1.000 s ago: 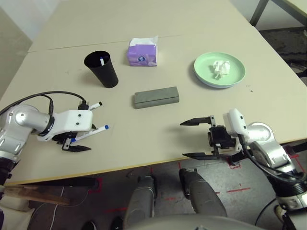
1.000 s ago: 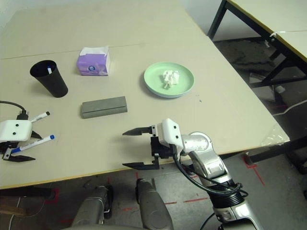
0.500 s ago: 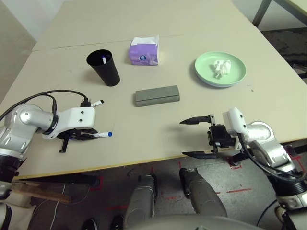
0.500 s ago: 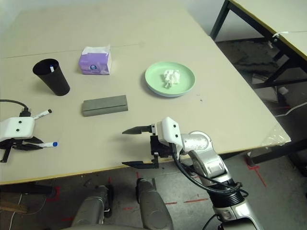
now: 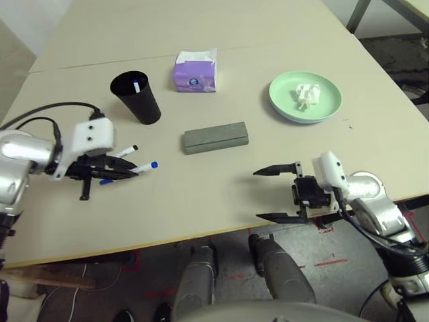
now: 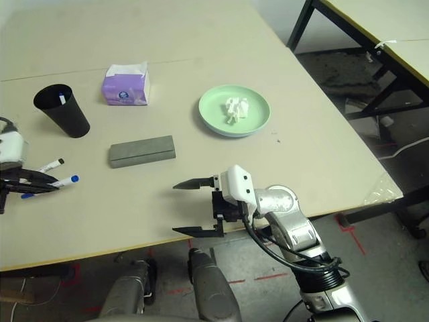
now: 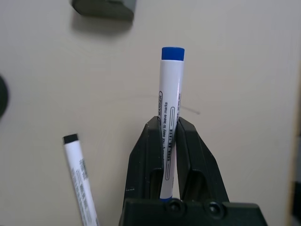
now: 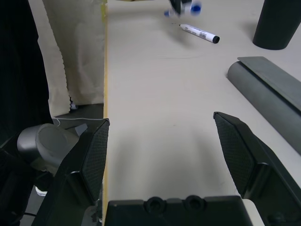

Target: Organize and tidy the items on the table.

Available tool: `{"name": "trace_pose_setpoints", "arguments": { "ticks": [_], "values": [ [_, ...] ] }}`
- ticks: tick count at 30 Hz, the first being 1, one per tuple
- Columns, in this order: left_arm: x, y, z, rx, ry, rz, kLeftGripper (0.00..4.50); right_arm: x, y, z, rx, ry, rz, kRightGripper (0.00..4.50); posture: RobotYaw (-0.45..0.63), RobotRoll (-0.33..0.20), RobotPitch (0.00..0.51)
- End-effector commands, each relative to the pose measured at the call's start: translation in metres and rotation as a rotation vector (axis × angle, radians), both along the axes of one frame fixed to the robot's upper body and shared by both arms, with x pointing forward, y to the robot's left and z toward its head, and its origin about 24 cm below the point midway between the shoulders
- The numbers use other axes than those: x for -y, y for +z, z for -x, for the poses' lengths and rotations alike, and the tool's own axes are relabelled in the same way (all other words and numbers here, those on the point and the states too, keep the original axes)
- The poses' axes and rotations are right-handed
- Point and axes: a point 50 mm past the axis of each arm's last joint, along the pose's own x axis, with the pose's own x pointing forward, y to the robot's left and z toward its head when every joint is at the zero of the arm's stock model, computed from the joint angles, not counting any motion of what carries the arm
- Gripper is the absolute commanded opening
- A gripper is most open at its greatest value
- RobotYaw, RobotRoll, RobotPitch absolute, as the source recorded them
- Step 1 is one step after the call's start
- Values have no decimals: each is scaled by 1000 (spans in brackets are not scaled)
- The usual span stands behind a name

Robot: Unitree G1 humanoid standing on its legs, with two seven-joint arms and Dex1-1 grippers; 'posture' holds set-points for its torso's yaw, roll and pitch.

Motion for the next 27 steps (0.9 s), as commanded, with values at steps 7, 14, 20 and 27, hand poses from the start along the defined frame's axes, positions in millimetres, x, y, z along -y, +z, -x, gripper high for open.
{"name": "trace_pose_setpoints", "arguments": {
  "ticks": [7,14,20,27],
  "values": [
    [14,73,-17,213,160,545,260,0,0,-4,1,2,-4,4500,-126,0,198],
    [-3,85,-50,489,459,688,260,3,2,-8,-1,-52,-21,4500,-121,0,198],
    [-8,81,-68,646,579,691,260,3,3,-9,-2,-66,-22,4500,-121,0,200],
    [-3,61,-87,691,630,660,260,2,5,-11,2,-84,-27,4500,-128,0,208]
  ]
}}
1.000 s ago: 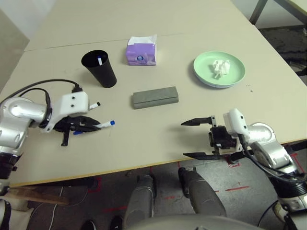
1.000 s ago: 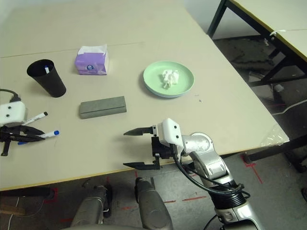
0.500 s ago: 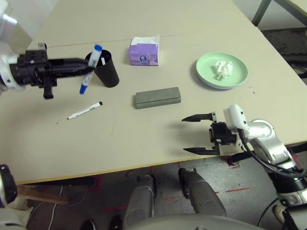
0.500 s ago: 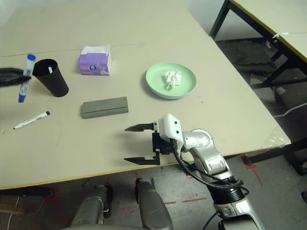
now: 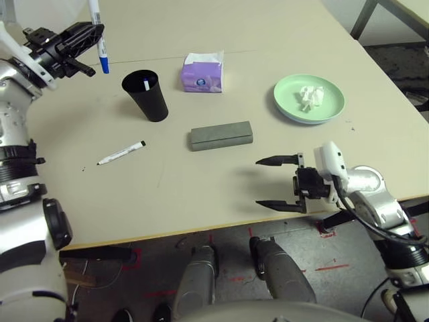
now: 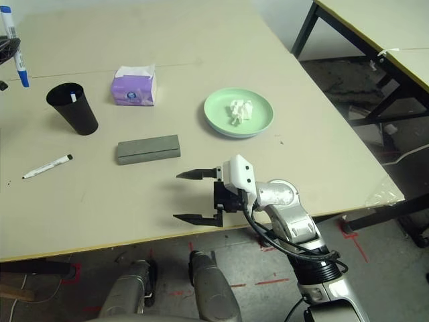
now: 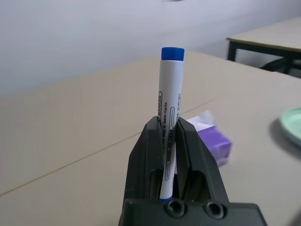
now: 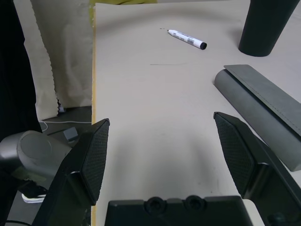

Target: Organize and tidy the items on the table.

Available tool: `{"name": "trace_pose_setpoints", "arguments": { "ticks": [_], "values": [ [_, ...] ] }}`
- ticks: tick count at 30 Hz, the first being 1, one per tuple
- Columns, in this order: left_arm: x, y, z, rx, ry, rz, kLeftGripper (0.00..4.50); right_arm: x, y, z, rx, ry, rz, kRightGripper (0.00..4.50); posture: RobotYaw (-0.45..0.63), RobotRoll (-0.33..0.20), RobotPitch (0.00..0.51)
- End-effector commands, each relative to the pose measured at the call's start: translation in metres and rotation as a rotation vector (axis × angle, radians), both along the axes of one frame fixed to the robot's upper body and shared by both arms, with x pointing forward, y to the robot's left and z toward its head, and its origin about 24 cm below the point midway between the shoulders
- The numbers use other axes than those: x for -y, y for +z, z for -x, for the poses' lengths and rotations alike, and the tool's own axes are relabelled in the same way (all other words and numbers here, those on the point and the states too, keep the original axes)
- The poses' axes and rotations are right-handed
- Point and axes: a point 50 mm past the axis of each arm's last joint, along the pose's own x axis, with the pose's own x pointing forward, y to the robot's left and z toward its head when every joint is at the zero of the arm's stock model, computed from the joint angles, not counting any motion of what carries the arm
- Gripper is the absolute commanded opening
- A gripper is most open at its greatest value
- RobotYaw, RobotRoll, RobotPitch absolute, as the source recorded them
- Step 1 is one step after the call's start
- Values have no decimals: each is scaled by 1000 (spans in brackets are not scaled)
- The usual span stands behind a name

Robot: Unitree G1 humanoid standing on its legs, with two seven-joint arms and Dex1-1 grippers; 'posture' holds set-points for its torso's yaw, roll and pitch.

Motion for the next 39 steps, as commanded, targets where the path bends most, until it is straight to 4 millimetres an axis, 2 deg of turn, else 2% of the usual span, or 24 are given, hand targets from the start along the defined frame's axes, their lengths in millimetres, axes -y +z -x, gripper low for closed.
{"name": "trace_pose_setpoints", "arguments": {
  "ticks": [1,8,15,22,28,39],
  "values": [
    [4,-10,-10,6,32,-19,260,0,2,-1,6,-10,-2,4500,-128,0,208],
    [18,-29,-29,15,56,-23,260,-2,2,0,4,-25,-6,4500,-142,0,217],
    [26,-36,-40,29,62,-6,260,4,1,-1,-29,-122,2,4500,-154,0,221],
    [29,-41,-42,28,51,-5,260,14,7,-13,-93,-377,-93,4500,-160,0,220],
    [28,-45,-41,23,61,6,260,15,12,-15,-116,-504,-185,4500,-160,0,218],
    [30,-59,-41,19,81,30,260,15,11,-9,-110,-533,-179,4500,-173,0,214]
  ]
}}
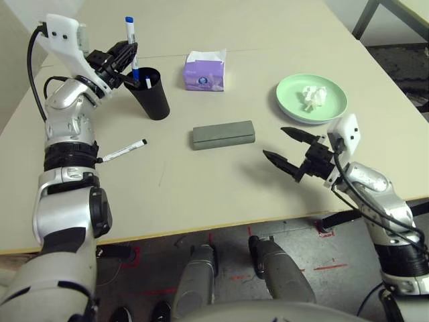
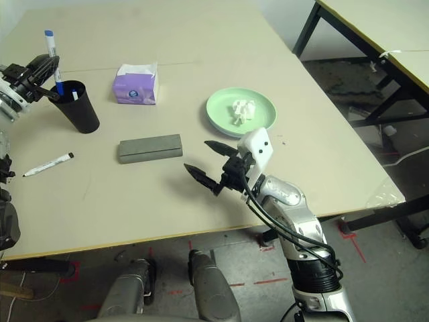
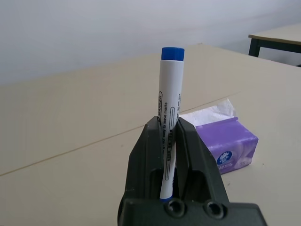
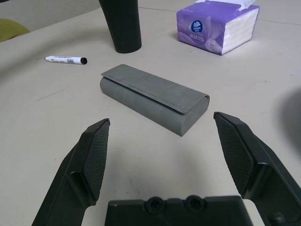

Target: Organize and tidy the items on the table.

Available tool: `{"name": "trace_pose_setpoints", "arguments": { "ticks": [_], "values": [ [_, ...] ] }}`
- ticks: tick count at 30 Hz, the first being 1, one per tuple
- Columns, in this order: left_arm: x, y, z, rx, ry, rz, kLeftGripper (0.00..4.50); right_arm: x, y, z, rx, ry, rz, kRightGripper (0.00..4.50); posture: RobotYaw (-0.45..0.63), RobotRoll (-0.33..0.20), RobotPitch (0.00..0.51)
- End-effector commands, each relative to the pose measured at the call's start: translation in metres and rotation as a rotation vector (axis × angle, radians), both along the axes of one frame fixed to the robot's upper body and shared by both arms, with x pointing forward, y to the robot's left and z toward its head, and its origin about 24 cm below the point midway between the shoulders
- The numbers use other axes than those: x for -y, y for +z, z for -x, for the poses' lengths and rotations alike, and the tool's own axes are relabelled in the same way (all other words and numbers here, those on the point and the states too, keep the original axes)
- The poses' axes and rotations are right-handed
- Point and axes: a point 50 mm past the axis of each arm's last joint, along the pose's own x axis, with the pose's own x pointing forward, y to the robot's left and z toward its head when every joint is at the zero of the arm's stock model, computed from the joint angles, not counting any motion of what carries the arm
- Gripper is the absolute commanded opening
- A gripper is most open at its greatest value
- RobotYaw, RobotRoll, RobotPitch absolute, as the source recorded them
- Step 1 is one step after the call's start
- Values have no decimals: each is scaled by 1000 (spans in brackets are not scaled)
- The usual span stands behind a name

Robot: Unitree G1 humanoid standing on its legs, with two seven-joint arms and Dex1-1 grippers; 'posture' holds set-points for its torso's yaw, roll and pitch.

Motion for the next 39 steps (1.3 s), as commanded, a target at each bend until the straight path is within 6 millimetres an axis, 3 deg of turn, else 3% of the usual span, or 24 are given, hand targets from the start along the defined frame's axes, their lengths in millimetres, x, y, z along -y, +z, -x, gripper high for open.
{"name": "trace_pose_setpoints", "arguments": {
  "ticks": [1,9,10,20,26,34,39],
  "values": [
    [1,-9,0,-6,8,-1,260,0,0,4,-2,17,19,4500,-174,0,214],
    [6,-23,-3,-22,17,15,260,2,5,3,9,30,38,4500,-179,0,212],
    [6,-23,-3,-22,18,17,988,2,4,4,9,32,41,4500,-179,0,212],
    [0,-22,-1,-17,34,28,4397,3,3,4,8,43,55,4500,-171,0,206],
    [-7,-7,7,-17,-19,-31,4455,1,3,3,17,79,52,4500,-172,0,207],
    [-54,58,58,-178,-121,-339,4455,-15,-6,15,64,347,91,4500,-139,0,219],
    [-68,83,92,-380,-202,-524,4455,-25,-12,14,92,472,113,4500,-101,0,221]
  ]
}}
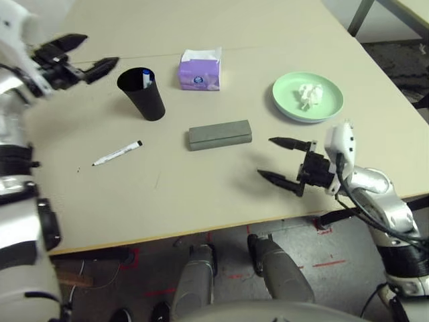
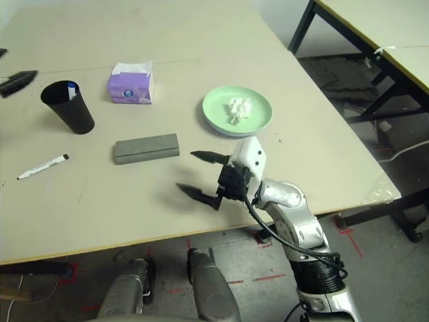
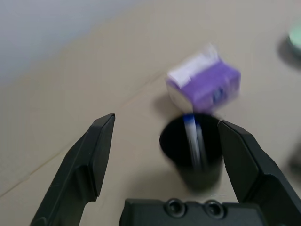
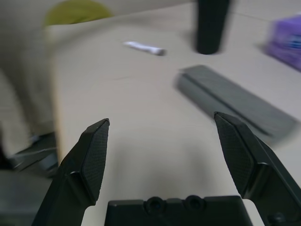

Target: Organize and tidy the items on the table.

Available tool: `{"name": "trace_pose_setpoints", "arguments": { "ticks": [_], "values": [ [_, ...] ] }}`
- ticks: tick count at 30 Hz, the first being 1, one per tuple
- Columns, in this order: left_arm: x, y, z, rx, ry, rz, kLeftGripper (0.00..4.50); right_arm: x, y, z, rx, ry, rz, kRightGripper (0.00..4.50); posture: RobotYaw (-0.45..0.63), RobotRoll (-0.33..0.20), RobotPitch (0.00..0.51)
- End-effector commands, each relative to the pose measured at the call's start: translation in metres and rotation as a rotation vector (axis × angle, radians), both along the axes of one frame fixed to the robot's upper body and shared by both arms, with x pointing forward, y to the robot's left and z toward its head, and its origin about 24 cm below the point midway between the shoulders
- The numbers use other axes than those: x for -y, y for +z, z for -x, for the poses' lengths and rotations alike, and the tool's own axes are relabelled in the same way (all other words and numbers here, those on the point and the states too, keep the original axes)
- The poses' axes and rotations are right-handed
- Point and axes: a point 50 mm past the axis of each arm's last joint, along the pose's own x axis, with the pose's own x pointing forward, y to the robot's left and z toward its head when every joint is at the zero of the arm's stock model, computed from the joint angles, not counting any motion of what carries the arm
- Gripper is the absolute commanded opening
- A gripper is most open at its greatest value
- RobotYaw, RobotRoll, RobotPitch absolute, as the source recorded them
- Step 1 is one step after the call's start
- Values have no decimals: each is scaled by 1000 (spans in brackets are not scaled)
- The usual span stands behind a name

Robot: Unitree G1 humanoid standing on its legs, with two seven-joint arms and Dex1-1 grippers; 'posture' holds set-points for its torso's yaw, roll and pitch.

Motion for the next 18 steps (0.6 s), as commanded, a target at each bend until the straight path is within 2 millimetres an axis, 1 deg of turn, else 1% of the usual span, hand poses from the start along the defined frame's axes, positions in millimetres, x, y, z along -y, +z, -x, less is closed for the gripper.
{"name": "trace_pose_setpoints", "arguments": {
  "ticks": [1,4,7,10,13,18],
  "values": [
    [0,10,21,-196,-84,-158,4455,-8,-4,-1,18,85,22,4500,-97,0,222],
    [-1,14,39,-382,-136,-257,4455,-14,-6,-4,24,128,21,4500,-82,0,226],
    [4,9,47,-509,-163,-299,4455,-19,-7,-5,28,143,13,4500,-82,0,229],
    [11,-12,45,-611,-197,-326,4455,-22,-6,-6,31,145,7,4500,-98,0,232],
    [11,-33,42,-640,-210,-342,4455,-22,-6,-5,32,133,6,4500,-112,0,234],
    [-8,-64,40,-665,-108,-425,4455,-18,-6,-3,28,107,11,4500,-124,0,233]
  ]
}}
